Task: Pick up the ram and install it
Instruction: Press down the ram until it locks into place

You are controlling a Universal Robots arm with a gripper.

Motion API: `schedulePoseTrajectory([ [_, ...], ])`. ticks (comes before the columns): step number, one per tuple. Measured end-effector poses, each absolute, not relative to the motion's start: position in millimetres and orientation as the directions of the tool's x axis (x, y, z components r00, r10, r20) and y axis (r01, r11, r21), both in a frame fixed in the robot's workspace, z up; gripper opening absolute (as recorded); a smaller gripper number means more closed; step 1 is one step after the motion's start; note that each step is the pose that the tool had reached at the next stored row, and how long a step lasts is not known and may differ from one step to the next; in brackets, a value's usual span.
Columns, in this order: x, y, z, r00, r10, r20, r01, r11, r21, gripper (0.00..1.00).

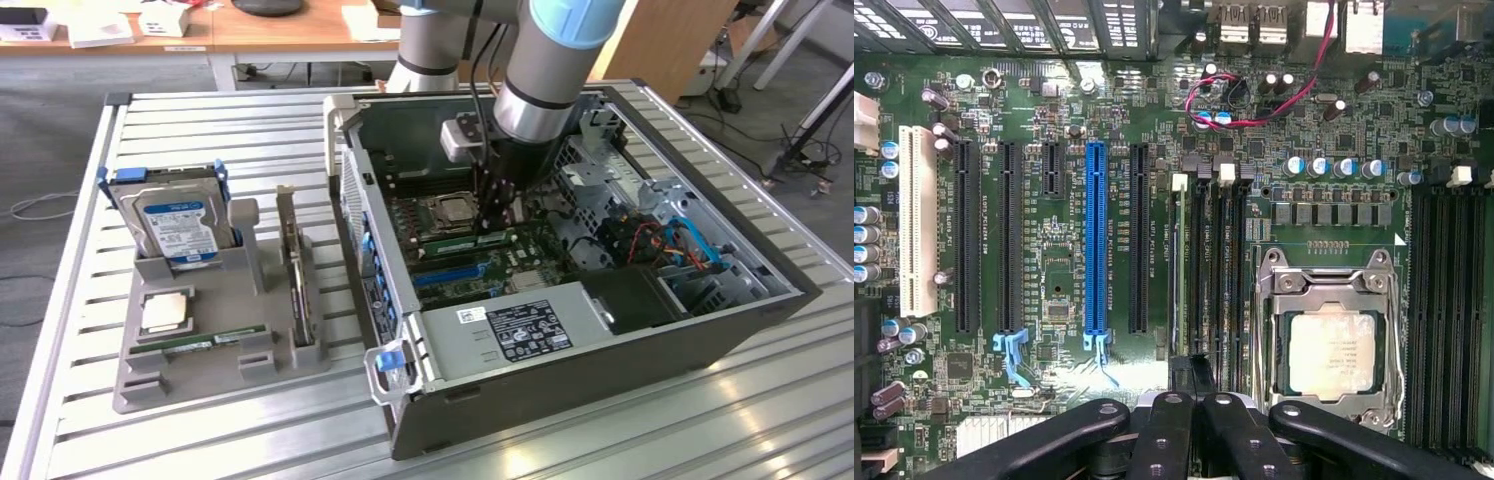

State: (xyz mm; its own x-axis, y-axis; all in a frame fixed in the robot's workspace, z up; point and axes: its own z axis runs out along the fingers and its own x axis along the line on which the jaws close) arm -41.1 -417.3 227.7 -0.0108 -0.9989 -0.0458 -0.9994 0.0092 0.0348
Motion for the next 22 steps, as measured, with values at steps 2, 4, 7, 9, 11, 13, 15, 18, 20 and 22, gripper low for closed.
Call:
schedulePoseTrajectory([
  [2,-41.1,-417.3,227.3,-0.011,-0.999,-0.046,-0.999,0.009,0.035,0.11],
  [4,-41.1,-417.3,227.3,-0.011,-0.999,-0.045,-0.999,0.009,0.035,0.11],
  [7,-41.0,-417.2,226.3,-0.011,-0.999,-0.046,-0.999,0.009,0.035,0.11],
  [9,-41.1,-417.3,226.1,-0.011,-0.999,-0.046,-0.999,0.009,0.035,0.11],
  [11,-41.1,-417.3,226.1,-0.011,-0.999,-0.046,-0.999,0.009,0.035,0.11],
  [13,-41.1,-417.3,225.7,-0.011,-0.999,-0.046,-0.999,0.009,0.035,0.11],
  [15,-41.1,-417.3,225.1,-0.011,-0.999,-0.046,-0.999,0.009,0.035,0.11],
  [18,-41.1,-417.3,224.9,-0.011,-0.999,-0.045,-0.999,0.009,0.035,0.11],
  [20,-41.1,-417.3,224.0,-0.011,-0.999,-0.045,-0.999,0.009,0.035,0.11],
  [22,-41.1,-417.2,223.4,-0.011,-0.999,-0.046,-0.999,0.009,0.035,0.11],
])
